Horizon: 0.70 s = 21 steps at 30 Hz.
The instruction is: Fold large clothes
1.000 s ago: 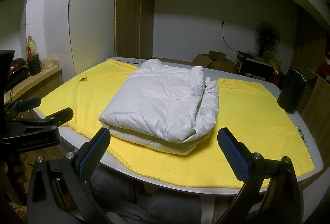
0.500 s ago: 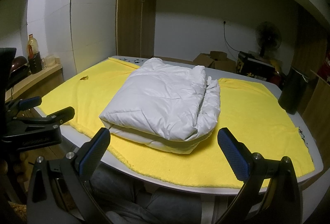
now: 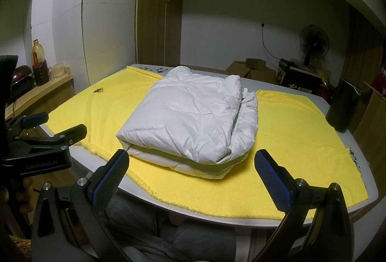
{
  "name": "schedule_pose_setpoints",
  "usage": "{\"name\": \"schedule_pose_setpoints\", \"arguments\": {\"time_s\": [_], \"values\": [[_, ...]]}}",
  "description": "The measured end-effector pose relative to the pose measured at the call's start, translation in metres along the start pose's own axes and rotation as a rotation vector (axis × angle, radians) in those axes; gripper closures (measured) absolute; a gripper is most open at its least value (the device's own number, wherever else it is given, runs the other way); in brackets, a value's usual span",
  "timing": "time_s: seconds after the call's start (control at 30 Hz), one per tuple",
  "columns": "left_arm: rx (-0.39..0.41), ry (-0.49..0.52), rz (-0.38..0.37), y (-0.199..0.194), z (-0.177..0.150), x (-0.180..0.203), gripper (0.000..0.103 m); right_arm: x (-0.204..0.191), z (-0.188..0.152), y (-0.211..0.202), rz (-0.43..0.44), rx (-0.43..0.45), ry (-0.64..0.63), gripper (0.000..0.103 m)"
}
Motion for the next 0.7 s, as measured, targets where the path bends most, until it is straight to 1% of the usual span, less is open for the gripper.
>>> {"name": "schedule_pose_setpoints", "arguments": {"time_s": [0.7], "values": [[-0.015, 0.011, -0.017, 0.0009, -0.0015, 0.0004, 0.0, 0.0006, -0.0018, 0.0022, 0.007, -0.015, -0.005, 0.0]]}}
Point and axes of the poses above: each gripper's, at about its wrist camera, not at the fingertips, and y roughly the way its jaws point, x to its right, z to its top, the point moved 5 cm from there along y, roughly the way its jaws point, and after that the axes turned 2 degrees about x, right-handed, at the moved point
